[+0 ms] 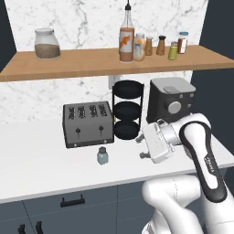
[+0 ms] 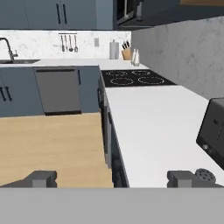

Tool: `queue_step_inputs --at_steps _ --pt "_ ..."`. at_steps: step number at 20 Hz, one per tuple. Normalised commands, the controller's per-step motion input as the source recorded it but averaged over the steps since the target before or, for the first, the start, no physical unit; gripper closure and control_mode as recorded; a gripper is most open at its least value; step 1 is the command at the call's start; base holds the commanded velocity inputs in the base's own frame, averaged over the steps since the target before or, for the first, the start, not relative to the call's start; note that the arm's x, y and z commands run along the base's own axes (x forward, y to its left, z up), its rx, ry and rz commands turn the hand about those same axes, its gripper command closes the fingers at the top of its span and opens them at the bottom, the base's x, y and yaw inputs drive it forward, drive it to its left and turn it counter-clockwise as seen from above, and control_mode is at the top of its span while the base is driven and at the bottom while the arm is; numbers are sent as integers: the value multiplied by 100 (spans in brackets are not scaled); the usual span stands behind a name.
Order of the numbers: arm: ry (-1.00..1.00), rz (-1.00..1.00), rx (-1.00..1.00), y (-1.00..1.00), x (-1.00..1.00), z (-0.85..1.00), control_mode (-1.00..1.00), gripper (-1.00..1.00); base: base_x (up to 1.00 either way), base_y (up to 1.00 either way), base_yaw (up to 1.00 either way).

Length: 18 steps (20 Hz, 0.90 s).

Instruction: Put the shaker and condiment bottle from the counter next to their counterparts in the cabinet.

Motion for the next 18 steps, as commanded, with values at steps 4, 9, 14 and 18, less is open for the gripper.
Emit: queue_step_inputs --at_steps 4,9,14,18 --pt "-3 0 0 7 10 -46 -100 -100 0 0 0" --pt "-1 0 0 14 10 -40 -100 -100 0 0 0" --pt "-1 0 0 20 14 -45 -100 -100 0 0 0" --pt "-1 0 0 26 14 -46 -100 -100 0 0 0"
